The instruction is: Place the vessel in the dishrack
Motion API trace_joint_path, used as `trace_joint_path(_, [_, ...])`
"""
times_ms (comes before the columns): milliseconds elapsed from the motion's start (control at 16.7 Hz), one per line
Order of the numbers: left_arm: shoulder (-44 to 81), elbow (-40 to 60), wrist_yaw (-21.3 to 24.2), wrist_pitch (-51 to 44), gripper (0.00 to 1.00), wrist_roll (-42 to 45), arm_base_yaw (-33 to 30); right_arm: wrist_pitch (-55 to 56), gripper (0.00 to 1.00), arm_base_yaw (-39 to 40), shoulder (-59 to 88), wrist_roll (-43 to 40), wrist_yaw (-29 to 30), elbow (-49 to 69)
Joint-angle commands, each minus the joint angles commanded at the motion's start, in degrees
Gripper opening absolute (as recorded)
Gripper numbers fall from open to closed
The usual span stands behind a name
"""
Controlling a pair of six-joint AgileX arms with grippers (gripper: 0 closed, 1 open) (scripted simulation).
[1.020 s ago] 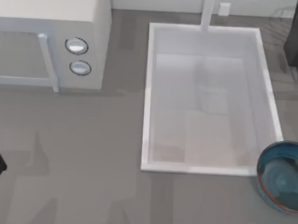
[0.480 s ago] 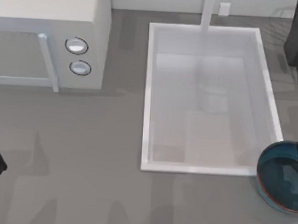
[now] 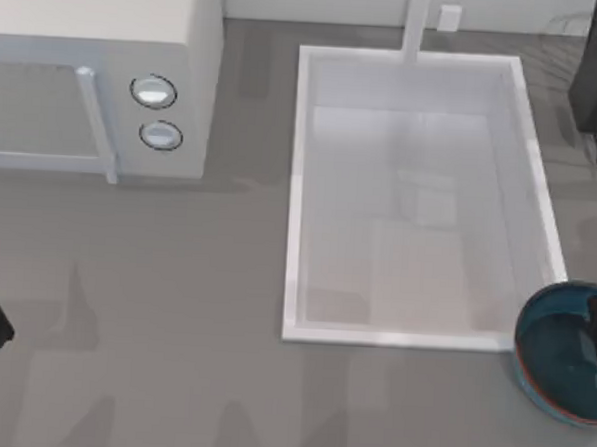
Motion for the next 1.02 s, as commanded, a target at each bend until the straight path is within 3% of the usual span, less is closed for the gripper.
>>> trace_joint_path(720, [0.0,0.0,0.0,0.0,1.0,0.0,0.0,0.0,0.02,0.0,0.0,0.0,0.0,0.0])
trace_joint_path(1020, [0.0,0.0,0.0,0.0,1.0,0.0,0.0,0.0,0.0,0.0,0.0,0.0,0.0,0.0])
